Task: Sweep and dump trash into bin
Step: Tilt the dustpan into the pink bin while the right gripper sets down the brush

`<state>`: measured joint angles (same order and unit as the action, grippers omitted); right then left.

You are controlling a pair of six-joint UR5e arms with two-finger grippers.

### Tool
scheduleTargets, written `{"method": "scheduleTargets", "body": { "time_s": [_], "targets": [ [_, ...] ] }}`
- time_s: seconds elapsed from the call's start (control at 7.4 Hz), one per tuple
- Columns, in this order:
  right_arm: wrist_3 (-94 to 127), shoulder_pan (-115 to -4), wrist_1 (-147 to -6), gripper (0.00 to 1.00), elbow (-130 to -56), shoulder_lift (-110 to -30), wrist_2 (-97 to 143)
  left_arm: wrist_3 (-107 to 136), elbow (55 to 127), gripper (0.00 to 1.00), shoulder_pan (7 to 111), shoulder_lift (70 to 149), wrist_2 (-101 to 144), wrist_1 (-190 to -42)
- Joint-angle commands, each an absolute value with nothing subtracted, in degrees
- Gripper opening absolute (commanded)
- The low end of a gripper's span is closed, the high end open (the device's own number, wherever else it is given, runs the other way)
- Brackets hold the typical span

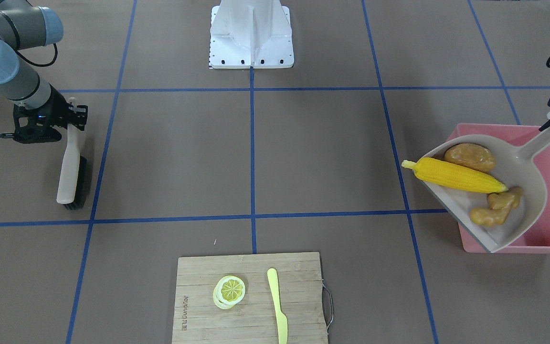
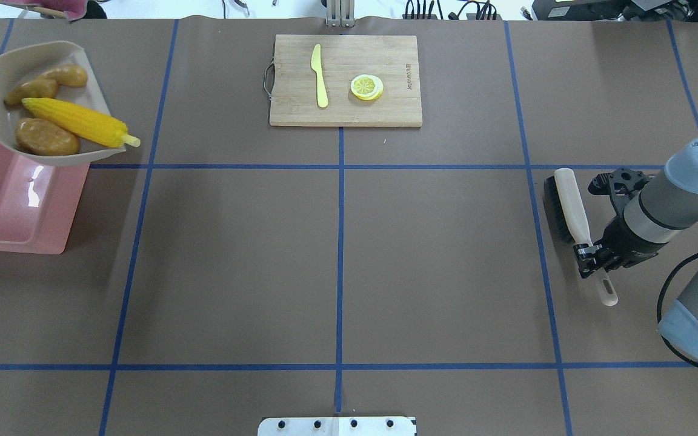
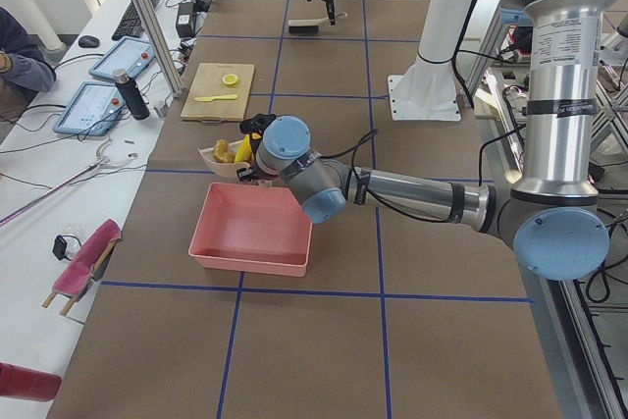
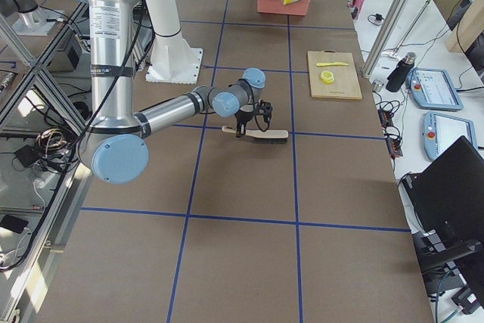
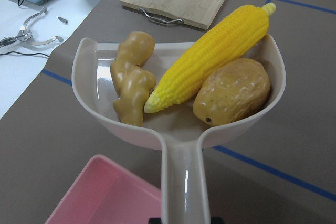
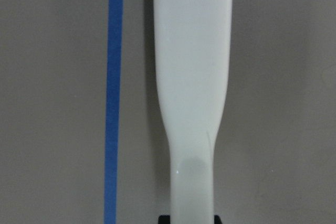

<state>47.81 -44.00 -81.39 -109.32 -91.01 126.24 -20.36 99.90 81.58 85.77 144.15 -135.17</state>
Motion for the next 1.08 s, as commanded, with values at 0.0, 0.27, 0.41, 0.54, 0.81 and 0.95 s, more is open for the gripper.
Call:
{"method": "scheduleTargets", "body": {
  "time_s": [0.0,0.27,0.41,0.54,0.81,0.95],
  "targets": [
    [47.8,-44.0,-81.4,0.59,-109.2,-91.0,126.4,-37.0,104.0,0.00,87.8,80.8,148.1,-123.5],
    [47.8,-44.0,-81.4,1.00,-109.4,-91.0,126.4,-55.6,104.9,0.00,93.7,80.5,150.6,-108.2],
    [47.8,-44.2,-81.4,1.00,-109.4,-90.7,126.4,-60.3,104.2,0.00,96.5,80.5,149.9,-104.2],
    [47.8,-45.8,-81.4,1.00,-109.8,-90.6,126.4,-64.8,103.8,0.00,97.8,80.5,148.9,-100.1],
    [47.6,-51.5,-81.3,1.00,-110.7,-88.7,125.9,-69.5,103.1,0.00,99.5,81.1,142.2,-97.9],
    [47.0,-56.6,-81.3,1.00,-111.0,-87.3,125.8,-69.7,104.1,0.00,100.4,81.9,140.9,-96.8]
  ]
}}
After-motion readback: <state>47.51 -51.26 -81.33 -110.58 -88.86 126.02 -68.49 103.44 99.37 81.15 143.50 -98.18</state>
